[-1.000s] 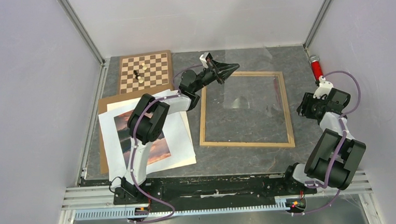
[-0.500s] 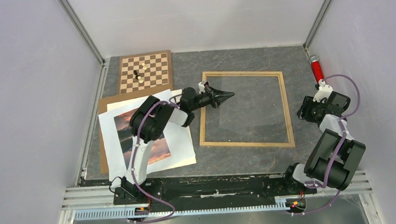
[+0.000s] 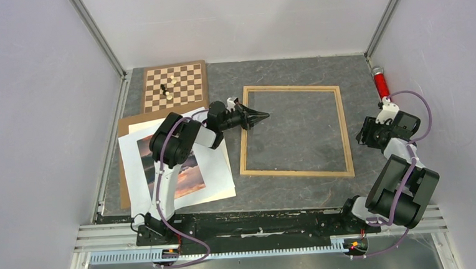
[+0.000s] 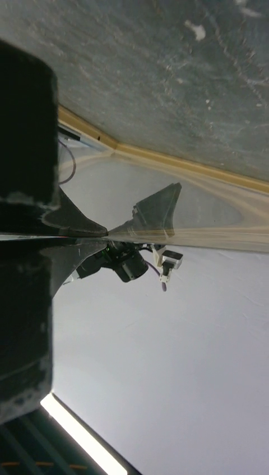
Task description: Put the photo into the frame
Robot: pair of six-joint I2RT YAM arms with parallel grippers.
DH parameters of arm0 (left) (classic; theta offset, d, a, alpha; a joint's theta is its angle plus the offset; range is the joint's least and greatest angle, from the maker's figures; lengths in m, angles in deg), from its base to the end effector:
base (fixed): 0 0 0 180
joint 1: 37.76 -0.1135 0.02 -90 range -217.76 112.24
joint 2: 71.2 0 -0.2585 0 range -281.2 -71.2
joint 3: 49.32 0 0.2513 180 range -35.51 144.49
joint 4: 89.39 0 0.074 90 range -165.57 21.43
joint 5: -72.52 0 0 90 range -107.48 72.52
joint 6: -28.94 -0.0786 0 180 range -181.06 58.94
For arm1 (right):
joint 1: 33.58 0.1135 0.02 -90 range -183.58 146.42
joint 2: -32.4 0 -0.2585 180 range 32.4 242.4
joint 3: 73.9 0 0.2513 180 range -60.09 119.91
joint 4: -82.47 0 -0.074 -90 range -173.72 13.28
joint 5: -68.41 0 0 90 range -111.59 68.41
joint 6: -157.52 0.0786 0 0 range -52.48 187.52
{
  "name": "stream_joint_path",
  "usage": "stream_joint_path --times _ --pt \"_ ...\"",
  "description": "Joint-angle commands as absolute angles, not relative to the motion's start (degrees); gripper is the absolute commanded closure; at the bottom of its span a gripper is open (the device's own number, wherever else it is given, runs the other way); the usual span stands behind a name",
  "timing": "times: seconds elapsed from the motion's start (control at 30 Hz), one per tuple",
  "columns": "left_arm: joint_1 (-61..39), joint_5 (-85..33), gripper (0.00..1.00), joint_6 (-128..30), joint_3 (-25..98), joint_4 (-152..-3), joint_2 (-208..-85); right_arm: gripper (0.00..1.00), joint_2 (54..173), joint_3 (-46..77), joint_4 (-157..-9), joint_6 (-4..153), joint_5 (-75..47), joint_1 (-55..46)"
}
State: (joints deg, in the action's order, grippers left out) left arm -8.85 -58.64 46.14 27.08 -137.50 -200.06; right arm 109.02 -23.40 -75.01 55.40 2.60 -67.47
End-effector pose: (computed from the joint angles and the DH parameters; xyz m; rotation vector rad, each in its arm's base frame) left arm 0.3848 -0.2716 0.1054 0.7789 -2.1450 2.1553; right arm 0.2521 -0.1306 0.1450 0.2538 2.3139 0.1154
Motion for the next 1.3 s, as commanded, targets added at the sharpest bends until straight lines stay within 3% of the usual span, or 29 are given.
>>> stream_joint_path --times 0.0,0.4,1.27 --pt "-9.87 -60.72 0.98 36.10 29.70 -132.34 -197.86 0.49 109.33 -23.87 -77.07 54.71 3.48 -67.77" --pt "-10.90 -61.35 0.98 19.14 32.59 -118.88 -197.04 0.49 109.36 -25.49 -78.62 53.60 3.29 -67.61" --pt "-11.02 -57.56 0.98 1.07 35.78 -105.94 -194.79 0.49 112.77 -23.52 -82.14 53.95 1.61 -59.61"
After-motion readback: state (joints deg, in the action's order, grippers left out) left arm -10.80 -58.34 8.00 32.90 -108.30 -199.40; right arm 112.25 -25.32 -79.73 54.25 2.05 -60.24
